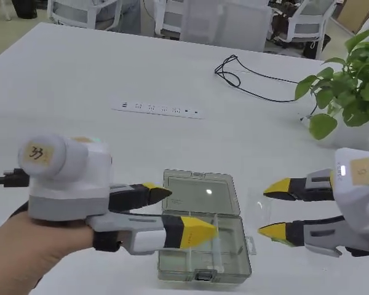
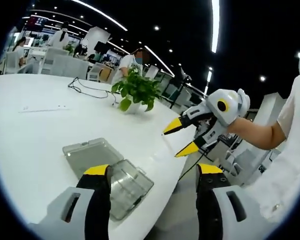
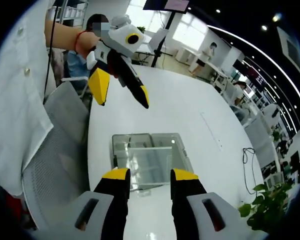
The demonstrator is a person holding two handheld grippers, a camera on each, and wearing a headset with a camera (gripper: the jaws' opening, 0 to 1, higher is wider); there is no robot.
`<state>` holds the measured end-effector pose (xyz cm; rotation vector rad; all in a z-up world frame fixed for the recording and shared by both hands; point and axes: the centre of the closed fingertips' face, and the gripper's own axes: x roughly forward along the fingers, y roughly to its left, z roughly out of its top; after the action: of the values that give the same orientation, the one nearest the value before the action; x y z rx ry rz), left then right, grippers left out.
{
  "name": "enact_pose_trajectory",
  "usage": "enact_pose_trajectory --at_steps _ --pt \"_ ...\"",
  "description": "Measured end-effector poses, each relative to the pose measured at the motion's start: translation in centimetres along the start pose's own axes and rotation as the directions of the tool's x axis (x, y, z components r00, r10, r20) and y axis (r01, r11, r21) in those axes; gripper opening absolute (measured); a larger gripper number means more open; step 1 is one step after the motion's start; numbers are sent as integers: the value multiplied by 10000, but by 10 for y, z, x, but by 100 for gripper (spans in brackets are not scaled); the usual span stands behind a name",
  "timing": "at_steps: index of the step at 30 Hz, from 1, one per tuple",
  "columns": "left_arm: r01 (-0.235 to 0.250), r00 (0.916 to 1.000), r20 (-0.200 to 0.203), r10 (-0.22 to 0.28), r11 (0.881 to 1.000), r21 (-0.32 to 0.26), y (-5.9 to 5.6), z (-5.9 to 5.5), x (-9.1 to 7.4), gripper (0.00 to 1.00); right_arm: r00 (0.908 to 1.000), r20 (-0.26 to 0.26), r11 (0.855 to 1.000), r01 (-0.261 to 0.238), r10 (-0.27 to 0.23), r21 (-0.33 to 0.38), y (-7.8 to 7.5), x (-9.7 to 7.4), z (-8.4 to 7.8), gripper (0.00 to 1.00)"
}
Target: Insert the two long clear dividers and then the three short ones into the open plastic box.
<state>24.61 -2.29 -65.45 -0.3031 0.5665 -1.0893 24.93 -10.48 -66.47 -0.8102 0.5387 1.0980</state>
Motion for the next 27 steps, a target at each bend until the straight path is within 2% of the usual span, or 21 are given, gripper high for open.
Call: enact_pose_trajectory --at_steps 5,11,17,27 --pt "209 9997 111 -204 9987 -460 -9 1 7 64 10000 -14 9999 14 -14 -154 7 0 5 33" --pt "281 9994 226 -253 9909 -1316 -12 2 17 55 10000 -52 9996 81 -83 -256 11 0 11 33" --pt "507 9986 229 -474 9825 -1794 -20 1 27 46 9999 -85 9992 98 -102 -380 15 0 15 33" --pt "712 9975 206 -682 9664 -2470 -26 0 37 27 9995 -278 9965 113 -136 -827 19 2 25 33"
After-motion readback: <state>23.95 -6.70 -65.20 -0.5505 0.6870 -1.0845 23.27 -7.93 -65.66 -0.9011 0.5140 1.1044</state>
